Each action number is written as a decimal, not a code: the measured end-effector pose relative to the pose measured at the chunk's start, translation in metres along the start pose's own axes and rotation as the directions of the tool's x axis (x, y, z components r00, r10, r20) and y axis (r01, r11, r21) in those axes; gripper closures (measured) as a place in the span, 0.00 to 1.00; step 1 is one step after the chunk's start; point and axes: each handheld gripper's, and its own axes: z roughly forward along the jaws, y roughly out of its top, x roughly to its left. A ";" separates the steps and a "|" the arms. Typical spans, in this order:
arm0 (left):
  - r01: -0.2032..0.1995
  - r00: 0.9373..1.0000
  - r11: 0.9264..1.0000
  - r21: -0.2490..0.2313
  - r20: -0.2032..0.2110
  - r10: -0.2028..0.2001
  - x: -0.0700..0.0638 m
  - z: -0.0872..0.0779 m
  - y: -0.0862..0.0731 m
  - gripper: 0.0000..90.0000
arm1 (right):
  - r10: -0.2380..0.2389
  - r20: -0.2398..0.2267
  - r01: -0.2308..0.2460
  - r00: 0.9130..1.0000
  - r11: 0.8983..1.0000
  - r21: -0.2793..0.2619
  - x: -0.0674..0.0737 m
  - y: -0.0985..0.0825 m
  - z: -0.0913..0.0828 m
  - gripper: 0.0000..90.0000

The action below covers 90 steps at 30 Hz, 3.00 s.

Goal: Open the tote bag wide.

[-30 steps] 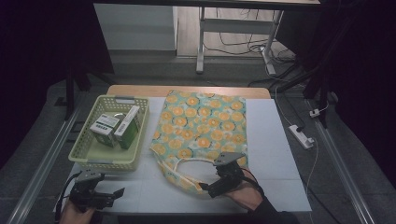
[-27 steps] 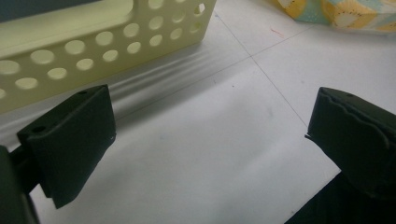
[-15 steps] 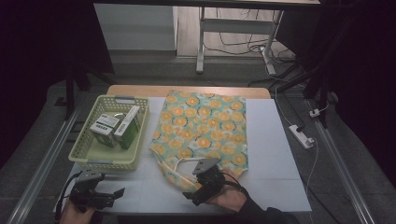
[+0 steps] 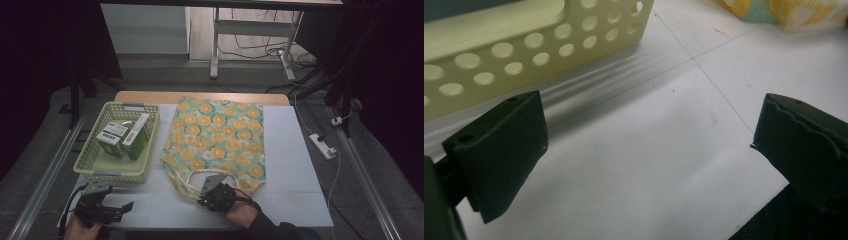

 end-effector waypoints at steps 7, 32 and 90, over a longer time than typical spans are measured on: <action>-0.016 1.000 1.000 -0.004 -0.009 0.016 -0.002 -0.001 0.000 0.01 | 0.060 -0.007 -0.061 0.998 0.995 -0.084 -0.012 0.006 -0.021 0.99; 0.002 1.000 1.000 -0.005 0.003 -0.001 0.000 0.000 0.000 0.00 | 0.203 0.126 -0.186 0.971 0.973 -0.135 -0.114 0.016 -0.038 0.99; 0.026 0.999 1.000 0.000 0.030 -0.026 0.004 0.000 0.000 0.01 | 0.325 0.158 -0.292 0.933 0.935 -0.201 -0.194 0.015 -0.038 0.38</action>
